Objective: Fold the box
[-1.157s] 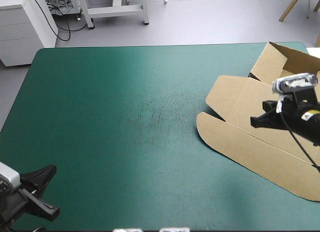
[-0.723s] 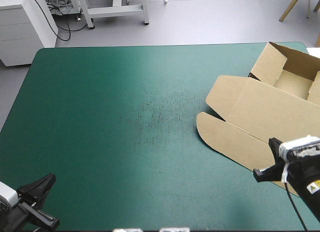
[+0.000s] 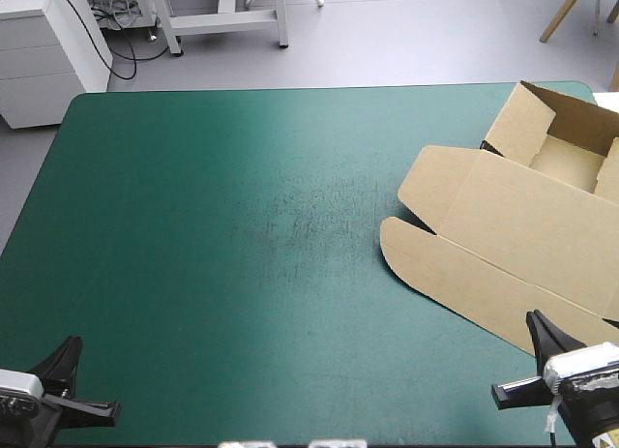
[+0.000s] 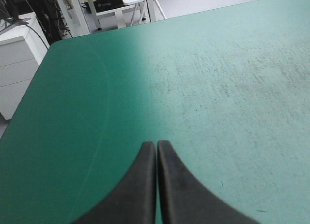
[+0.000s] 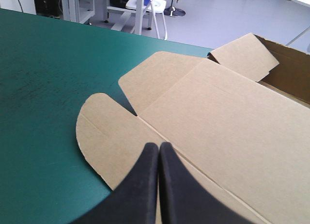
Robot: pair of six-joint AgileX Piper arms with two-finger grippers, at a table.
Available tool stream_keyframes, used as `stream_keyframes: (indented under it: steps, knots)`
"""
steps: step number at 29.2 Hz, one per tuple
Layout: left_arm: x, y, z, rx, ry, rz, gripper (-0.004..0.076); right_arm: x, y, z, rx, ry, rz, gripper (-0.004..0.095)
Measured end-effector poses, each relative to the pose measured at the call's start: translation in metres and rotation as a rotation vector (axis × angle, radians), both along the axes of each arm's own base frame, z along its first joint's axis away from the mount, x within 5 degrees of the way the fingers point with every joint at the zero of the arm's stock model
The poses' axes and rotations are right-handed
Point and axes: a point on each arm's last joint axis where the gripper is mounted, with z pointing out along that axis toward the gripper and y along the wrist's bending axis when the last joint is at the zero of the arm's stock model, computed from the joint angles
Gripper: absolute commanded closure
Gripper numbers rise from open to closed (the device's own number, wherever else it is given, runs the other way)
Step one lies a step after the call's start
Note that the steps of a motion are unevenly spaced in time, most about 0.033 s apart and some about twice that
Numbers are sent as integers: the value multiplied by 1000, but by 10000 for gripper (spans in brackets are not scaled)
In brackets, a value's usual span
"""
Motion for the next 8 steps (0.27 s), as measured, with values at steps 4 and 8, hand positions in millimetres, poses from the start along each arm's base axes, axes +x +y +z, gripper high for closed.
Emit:
stream_keyframes:
  steps: [4,8]
  knots:
    - [-1,-4,-1,31,2,23,734,-14,-3,-1,1,-71,-44,927]
    - [-2,-7,-1,14,4,18,734,-16,-3,-1,7,-77,-57,927]
